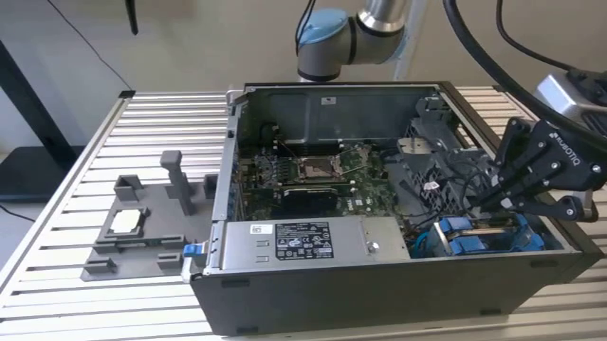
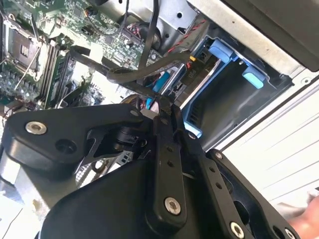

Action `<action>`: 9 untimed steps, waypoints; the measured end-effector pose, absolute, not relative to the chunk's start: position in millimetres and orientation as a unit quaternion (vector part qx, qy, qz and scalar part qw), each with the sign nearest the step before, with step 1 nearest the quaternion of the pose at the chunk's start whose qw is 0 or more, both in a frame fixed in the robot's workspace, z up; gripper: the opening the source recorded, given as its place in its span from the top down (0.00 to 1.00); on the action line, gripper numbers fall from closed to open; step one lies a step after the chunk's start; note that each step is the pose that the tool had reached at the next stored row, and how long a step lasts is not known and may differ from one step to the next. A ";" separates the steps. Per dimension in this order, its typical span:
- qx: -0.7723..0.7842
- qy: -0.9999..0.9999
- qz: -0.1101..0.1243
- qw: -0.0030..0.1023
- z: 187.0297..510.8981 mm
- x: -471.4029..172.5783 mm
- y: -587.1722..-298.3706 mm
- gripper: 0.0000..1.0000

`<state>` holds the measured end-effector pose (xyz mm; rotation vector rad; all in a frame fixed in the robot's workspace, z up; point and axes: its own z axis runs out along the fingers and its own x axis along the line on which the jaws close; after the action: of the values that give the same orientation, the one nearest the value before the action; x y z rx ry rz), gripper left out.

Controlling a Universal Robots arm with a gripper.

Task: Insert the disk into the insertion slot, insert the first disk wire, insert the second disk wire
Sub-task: 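Insert the second disk wire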

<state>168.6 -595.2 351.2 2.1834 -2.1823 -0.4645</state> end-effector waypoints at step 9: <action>0.699 -0.699 -0.149 0.010 349.1 168.9 -595.4 0.84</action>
<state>168.9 -595.4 349.1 2.1834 -2.1823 -0.4646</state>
